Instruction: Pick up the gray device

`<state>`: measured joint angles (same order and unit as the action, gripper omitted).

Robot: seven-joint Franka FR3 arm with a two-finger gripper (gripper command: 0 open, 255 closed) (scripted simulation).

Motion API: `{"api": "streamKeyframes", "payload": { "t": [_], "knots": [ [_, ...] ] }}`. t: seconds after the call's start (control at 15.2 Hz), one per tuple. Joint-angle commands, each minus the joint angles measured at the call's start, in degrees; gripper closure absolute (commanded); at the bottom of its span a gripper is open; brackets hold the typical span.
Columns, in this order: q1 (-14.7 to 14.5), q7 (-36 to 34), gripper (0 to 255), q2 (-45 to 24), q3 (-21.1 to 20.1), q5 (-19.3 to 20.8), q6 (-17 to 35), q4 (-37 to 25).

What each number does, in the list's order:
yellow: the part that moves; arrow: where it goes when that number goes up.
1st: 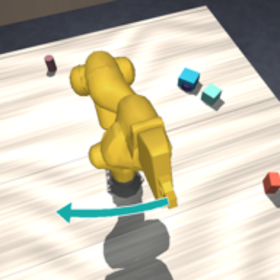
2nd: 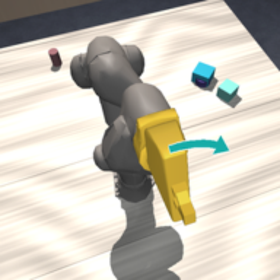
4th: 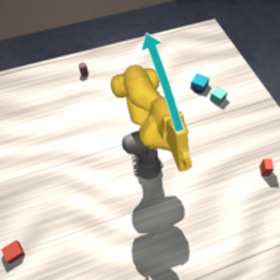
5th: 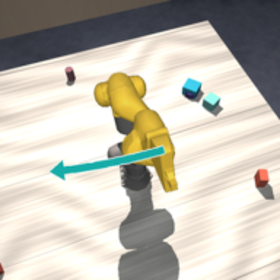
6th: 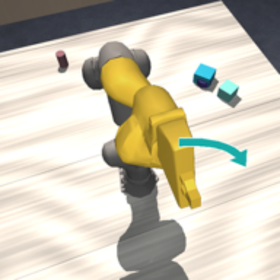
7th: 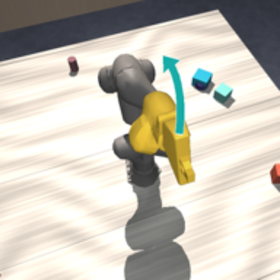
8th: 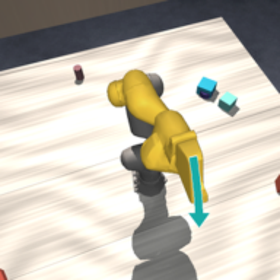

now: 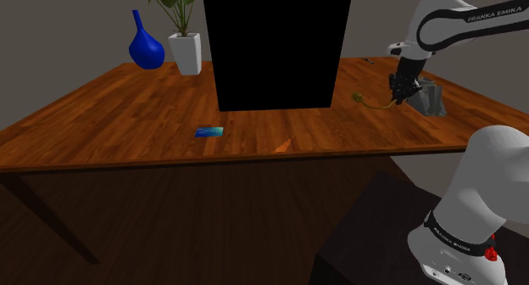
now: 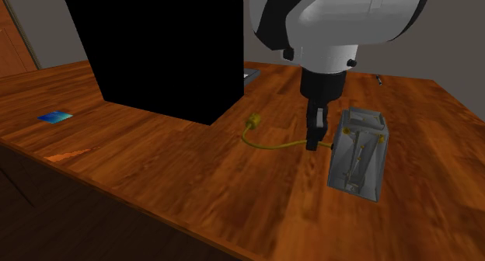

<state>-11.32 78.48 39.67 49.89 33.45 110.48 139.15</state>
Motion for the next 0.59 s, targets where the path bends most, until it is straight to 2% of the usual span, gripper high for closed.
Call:
{"api": "streamKeyframes", "payload": {
  "t": [0.0, 0.53],
  "knots": [
    [-0.1, 0.2, 255, 0.1, -0.7, -0.5, -1.4, -1.3],
    [-0.3, 0.9, 255, 0.9, -3.7, -2.5, -7.4, -6.2]
  ]
}}
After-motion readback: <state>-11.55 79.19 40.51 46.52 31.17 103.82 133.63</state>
